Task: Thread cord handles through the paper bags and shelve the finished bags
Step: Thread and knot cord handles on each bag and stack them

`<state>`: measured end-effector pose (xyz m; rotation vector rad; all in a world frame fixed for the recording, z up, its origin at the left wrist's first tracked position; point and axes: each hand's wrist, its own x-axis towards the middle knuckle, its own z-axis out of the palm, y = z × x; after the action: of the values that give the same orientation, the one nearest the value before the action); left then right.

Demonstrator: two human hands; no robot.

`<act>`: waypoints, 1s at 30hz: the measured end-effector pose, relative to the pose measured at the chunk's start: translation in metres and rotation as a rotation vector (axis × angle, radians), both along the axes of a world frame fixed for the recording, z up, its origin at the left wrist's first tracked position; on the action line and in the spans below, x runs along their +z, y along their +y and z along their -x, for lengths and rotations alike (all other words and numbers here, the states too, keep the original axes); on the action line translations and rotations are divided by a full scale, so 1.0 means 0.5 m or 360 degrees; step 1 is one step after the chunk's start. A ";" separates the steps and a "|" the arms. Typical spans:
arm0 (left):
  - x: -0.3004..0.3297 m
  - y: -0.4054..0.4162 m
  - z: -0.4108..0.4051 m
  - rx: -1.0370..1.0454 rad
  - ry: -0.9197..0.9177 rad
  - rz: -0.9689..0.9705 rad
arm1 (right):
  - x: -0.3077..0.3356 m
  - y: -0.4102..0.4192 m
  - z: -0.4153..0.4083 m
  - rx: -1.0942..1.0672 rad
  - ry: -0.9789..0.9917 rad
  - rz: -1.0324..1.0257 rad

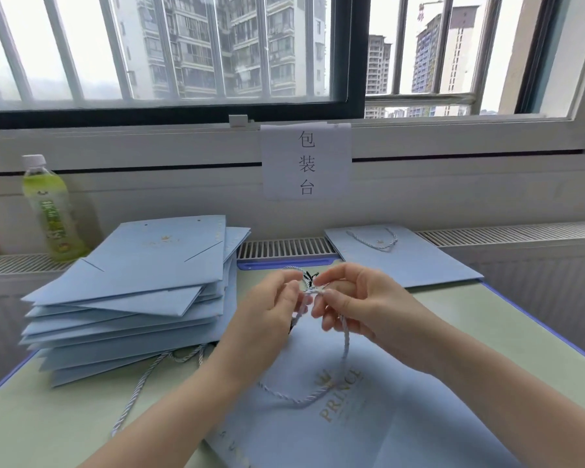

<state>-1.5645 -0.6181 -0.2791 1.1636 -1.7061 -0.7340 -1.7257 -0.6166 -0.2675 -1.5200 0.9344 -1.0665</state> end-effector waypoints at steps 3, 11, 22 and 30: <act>0.010 0.006 -0.003 -0.0226 0.0233 -0.0127 | -0.009 0.010 -0.018 0.0065 0.0278 0.0140; -0.002 -0.006 -0.008 -0.0166 0.0043 -0.0061 | -0.006 -0.005 0.000 -0.0418 -0.0012 0.0348; -0.013 -0.010 -0.012 0.0048 0.0123 0.0138 | -0.022 -0.009 -0.013 -0.0368 0.0355 0.0449; -0.029 -0.010 -0.009 0.0126 -0.0310 0.0371 | -0.040 -0.016 -0.013 -0.0219 0.0678 0.0531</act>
<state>-1.5599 -0.6229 -0.2934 1.1602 -1.8392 -0.3708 -1.7194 -0.6245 -0.2875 -2.0358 1.2086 -1.0525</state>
